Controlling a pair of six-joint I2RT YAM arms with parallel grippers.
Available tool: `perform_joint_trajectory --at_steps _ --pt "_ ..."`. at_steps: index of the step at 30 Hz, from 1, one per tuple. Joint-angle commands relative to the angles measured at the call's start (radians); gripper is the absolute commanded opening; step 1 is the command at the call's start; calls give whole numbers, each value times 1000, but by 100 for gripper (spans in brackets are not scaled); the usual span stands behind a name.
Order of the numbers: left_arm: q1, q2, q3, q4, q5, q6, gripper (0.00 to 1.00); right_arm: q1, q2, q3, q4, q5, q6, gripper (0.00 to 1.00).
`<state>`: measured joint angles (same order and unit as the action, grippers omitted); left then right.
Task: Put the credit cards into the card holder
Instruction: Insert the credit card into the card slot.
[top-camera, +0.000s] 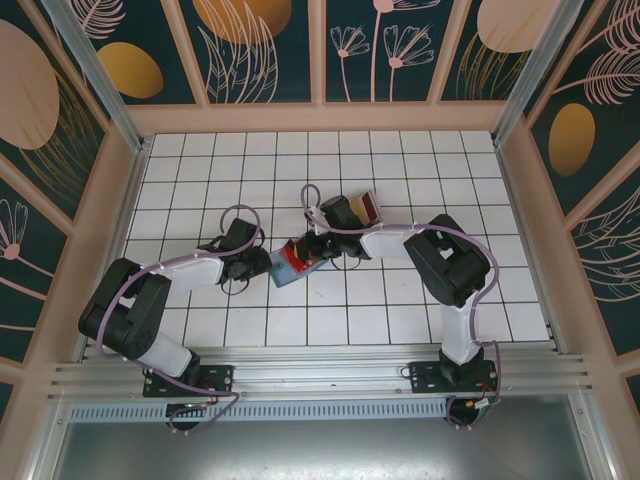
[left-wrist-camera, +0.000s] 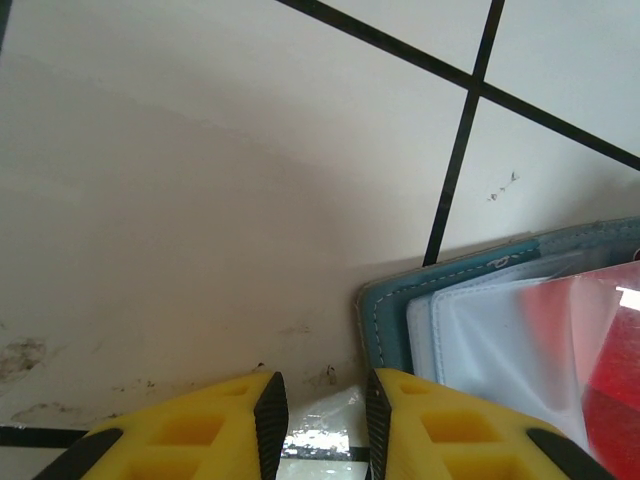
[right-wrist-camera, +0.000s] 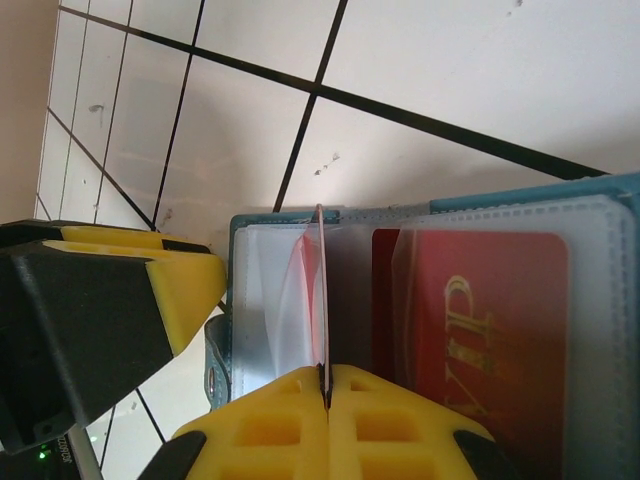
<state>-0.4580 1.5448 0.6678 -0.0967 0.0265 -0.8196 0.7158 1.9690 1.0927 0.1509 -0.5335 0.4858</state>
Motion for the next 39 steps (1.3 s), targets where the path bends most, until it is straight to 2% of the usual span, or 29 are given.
perform_joint_trajectory --at_steps 1,9,13,20,23,29,39 --pt "2 56 -20 77 36 16 32 14 24 4 -23 62 -3 4" --pt "1 52 -22 80 40 13 32 20 -2 -24 -66 127 37 5" --pt "1 61 -20 87 45 11 32 55 6 -13 -89 168 54 6" --pt "1 54 -23 81 43 13 32 131 13 38 -187 352 4 9" --pt "1 48 -37 87 42 10 32 131 -8 34 -212 390 -4 16" --pt "1 45 -50 98 46 2 32 126 -74 40 -266 430 -36 28" --pt "1 38 -52 94 44 4 28 100 -110 66 -292 422 -46 28"
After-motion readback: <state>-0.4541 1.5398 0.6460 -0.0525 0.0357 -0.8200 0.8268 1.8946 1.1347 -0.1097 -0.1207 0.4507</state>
